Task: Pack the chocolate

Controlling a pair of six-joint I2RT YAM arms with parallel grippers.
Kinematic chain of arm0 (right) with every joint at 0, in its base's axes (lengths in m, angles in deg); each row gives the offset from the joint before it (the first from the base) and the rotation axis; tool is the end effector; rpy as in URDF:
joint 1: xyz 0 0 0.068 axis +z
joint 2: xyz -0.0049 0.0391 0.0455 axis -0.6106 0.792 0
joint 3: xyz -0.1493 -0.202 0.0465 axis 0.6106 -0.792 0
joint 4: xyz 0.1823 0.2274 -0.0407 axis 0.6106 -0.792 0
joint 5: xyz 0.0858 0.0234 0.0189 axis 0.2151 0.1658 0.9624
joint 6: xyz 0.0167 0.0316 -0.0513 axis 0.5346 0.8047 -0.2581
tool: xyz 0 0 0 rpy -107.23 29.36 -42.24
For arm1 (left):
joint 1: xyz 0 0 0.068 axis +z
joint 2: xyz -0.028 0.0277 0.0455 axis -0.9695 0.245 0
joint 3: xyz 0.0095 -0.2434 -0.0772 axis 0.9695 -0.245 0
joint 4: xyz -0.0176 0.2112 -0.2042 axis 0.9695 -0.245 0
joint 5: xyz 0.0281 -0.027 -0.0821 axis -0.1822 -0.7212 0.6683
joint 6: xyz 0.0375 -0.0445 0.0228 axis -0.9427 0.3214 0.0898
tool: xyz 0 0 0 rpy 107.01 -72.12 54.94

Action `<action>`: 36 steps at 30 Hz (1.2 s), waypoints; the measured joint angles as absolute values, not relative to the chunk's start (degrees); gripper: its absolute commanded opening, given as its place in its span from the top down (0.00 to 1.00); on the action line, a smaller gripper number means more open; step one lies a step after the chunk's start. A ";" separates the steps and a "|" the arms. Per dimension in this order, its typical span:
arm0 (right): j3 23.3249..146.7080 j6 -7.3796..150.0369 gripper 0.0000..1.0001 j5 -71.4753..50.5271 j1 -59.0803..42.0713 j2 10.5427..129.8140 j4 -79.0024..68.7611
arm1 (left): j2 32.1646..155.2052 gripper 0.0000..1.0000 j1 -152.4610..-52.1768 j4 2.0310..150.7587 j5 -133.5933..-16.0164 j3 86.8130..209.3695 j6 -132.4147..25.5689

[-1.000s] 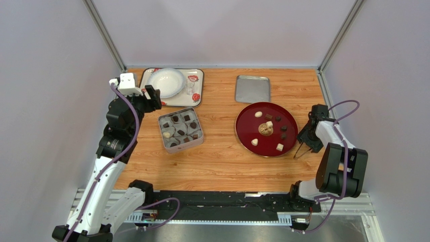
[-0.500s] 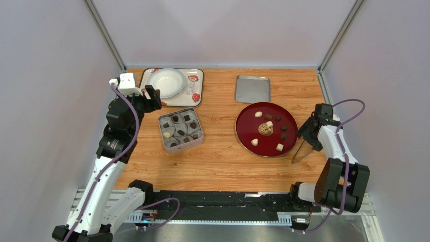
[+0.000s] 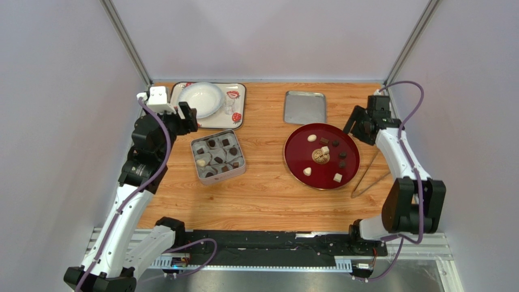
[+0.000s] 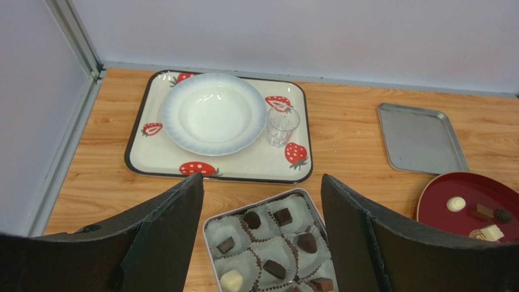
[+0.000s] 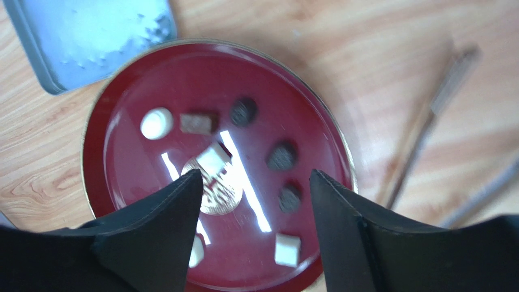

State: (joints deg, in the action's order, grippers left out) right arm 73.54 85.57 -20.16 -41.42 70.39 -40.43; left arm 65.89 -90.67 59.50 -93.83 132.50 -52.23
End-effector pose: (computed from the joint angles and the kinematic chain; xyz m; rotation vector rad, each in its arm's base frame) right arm 0.3400 -0.0241 0.2344 0.5517 2.4357 0.0813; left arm 0.2354 -0.0532 0.3859 -0.1116 1.6712 -0.2071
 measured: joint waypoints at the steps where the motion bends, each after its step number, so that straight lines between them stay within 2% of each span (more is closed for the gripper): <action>1: 75.66 85.07 0.37 -19.66 -40.81 73.06 -39.79 | 66.20 0.21 -90.67 59.40 -93.61 132.67 -52.23; 5: 82.20 83.69 0.47 -17.14 -39.57 82.00 -38.37 | 67.14 0.21 -90.67 59.13 -93.42 132.78 -52.25; 20: 110.13 80.48 0.58 -11.50 -37.34 113.06 -38.17 | 70.62 0.21 -90.67 57.87 -93.63 133.70 -52.31; 27: 116.89 80.59 0.62 -11.07 -35.50 120.12 -38.79 | 71.05 0.21 -90.67 57.06 -93.63 133.74 -52.34; 36: 119.53 80.74 0.64 -11.85 -35.28 122.76 -40.64 | 71.10 0.21 -90.67 56.86 -93.63 133.77 -52.36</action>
State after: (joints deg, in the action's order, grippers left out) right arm 119.53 80.74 -11.85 -35.28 122.76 -40.64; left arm 71.10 -90.67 56.86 -93.63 133.77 -52.36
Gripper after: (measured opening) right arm 0.367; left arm 0.792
